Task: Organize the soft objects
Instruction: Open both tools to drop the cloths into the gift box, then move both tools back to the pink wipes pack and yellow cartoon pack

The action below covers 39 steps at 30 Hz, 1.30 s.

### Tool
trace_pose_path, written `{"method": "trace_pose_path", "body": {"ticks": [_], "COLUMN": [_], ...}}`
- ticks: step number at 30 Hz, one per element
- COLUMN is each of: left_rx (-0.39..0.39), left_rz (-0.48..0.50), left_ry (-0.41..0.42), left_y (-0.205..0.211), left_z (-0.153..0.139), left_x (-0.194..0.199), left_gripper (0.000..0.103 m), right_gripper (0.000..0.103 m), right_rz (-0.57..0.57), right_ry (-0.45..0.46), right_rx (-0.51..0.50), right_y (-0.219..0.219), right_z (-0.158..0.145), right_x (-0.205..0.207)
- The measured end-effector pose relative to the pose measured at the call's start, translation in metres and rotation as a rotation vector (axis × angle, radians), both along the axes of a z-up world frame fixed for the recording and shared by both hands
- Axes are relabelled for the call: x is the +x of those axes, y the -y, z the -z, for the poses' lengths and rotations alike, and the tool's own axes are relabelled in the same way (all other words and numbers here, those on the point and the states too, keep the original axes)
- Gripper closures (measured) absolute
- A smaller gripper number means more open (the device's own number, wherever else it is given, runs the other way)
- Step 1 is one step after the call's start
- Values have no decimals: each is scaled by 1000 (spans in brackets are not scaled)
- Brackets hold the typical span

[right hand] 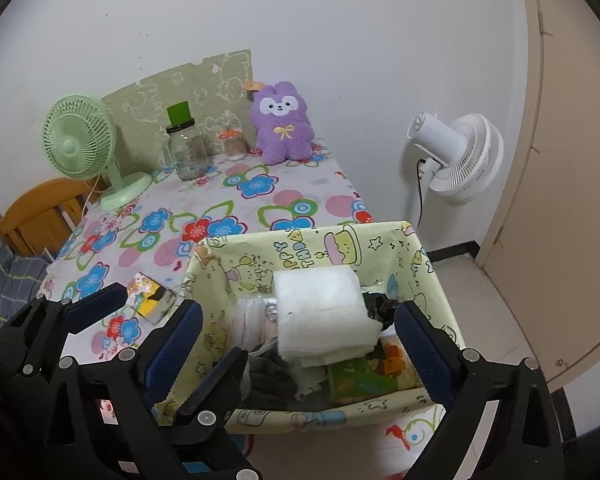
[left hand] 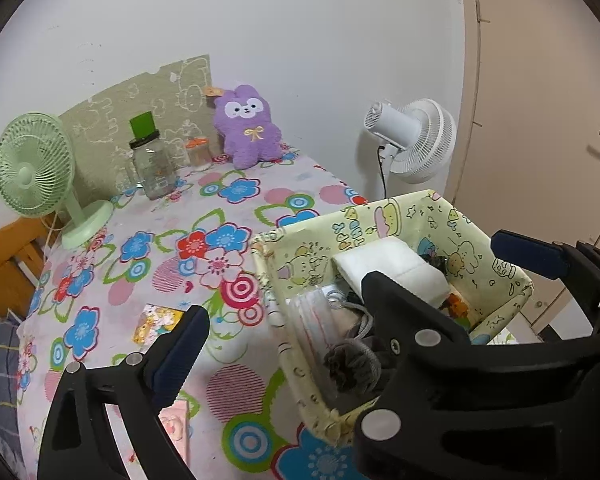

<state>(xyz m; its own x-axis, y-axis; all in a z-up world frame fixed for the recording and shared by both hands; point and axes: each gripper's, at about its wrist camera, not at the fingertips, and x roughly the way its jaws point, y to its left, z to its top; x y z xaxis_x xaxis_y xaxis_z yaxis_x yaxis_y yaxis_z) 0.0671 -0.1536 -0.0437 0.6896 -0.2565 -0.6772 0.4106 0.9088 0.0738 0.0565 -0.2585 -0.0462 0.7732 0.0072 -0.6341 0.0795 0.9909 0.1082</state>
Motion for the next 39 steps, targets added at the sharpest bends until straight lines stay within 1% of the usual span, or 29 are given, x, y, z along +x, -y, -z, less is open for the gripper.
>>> {"method": "trace_pose_path", "body": {"ticks": [7, 15, 27, 39], "left_rx": [-12, -8, 6, 8], "left_rz": [-25, -55, -105, -152], "left_ry": [8, 24, 39, 39], "left_y": [-18, -40, -75, -114], "left_z": [-2, -3, 3, 16], "left_x": [-8, -19, -27, -33], "left_gripper": [6, 6, 6, 6], "right_gripper": [3, 3, 3, 3], "right_rz": [-8, -34, -87, -155], "right_ry": [22, 42, 53, 77], "right_rx": [-12, -13, 1, -23], "right_y": [-17, -42, -79, -118], "right_z": [-4, -5, 4, 14], "right_x": [-8, -15, -18, -21]}}
